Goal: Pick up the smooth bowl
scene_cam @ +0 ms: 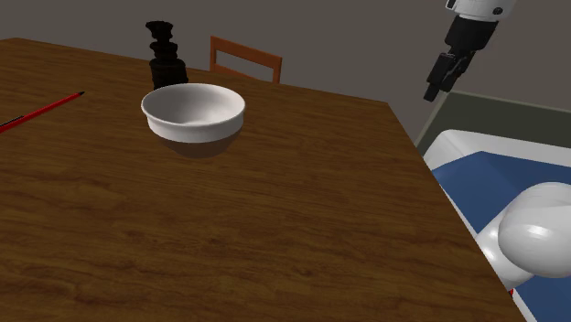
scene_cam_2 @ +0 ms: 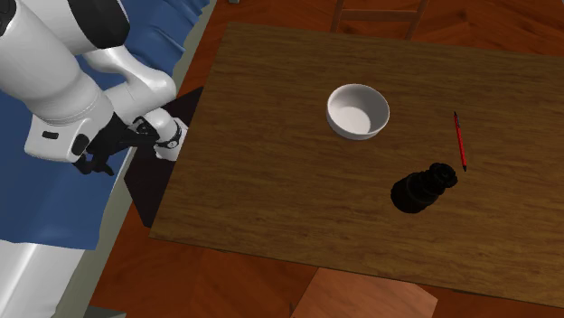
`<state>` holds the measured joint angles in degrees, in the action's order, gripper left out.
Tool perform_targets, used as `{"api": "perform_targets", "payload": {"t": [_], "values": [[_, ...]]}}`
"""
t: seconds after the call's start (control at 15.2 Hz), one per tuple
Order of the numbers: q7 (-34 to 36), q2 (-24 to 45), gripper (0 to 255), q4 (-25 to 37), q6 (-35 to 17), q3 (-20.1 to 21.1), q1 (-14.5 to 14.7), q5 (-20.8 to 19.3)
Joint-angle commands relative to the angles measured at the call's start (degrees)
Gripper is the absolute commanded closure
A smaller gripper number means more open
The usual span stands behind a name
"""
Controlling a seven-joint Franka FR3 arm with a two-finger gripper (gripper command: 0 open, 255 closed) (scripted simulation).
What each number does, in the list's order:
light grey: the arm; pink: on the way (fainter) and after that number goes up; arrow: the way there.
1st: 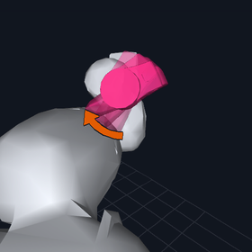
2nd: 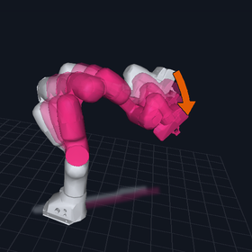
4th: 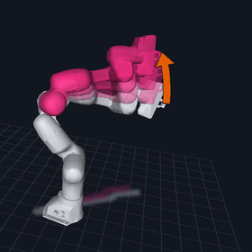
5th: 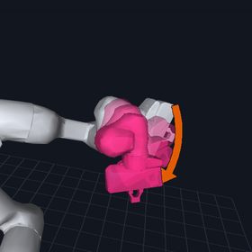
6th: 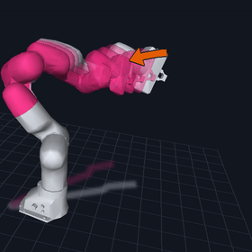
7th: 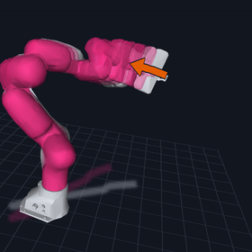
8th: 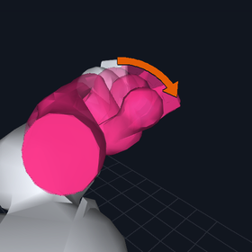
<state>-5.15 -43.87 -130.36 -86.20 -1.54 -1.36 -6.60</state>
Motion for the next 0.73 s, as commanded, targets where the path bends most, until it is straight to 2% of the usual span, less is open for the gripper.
{"api": "perform_targets", "payload": {"t": [0.0, 0.66], "values": [[0.0, 0.0, 0, 0.0, 0.0, 0.0, 0.0, 0.0], [11.85, 10.08, 0, 6.42, -2.29, 9.17, 3.78, 9.54]]}}
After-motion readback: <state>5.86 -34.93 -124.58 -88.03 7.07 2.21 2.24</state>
